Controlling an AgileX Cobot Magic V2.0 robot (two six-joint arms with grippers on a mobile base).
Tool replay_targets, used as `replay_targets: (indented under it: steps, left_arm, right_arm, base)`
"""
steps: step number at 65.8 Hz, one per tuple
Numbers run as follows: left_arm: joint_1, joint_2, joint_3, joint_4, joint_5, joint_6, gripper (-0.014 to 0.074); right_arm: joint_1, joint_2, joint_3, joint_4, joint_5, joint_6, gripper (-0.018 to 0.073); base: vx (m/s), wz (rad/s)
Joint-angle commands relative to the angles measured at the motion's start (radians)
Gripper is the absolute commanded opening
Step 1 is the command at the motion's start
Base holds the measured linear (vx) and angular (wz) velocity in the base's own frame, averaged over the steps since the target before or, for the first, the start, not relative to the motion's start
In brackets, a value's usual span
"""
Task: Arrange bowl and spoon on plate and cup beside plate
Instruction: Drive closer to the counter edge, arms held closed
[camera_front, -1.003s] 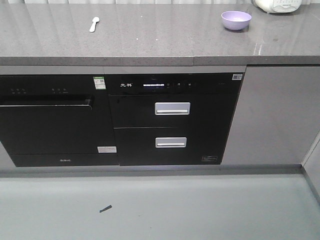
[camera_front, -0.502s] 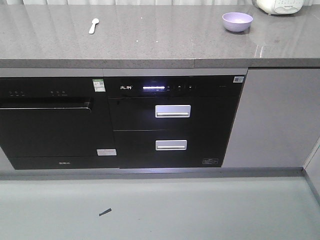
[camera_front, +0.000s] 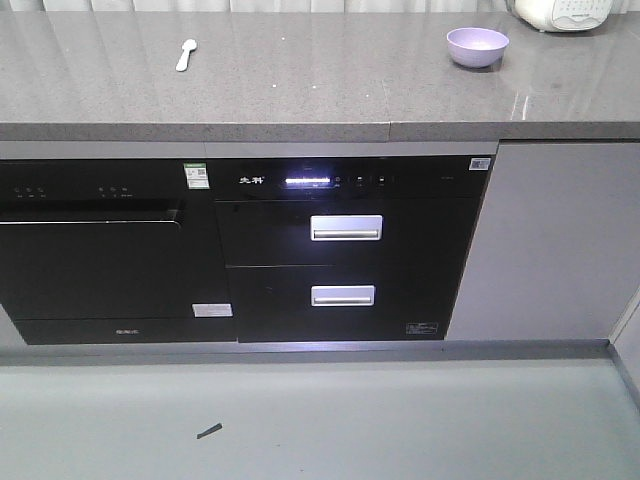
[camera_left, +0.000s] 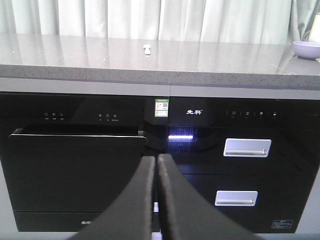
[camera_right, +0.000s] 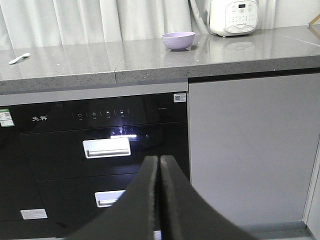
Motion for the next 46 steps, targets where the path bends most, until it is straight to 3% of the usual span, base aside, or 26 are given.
replay_targets:
  steps: [1,46]
  left_arm:
    - [0.0,-0.017,0.03,0.0,-0.07,-0.01,-0.0006]
    - [0.0,-0.017,0.03,0.0,-0.07,-0.01,-0.0006]
  right_arm:
    - [0.001,-0.014,0.016,-0.011,-0.071,-0.001,-0.0005]
    - [0.001,-0.014,0.016,-0.011,-0.071,-0.001,-0.0005]
  base:
    - [0.04,0.0]
    - [0.04,0.0]
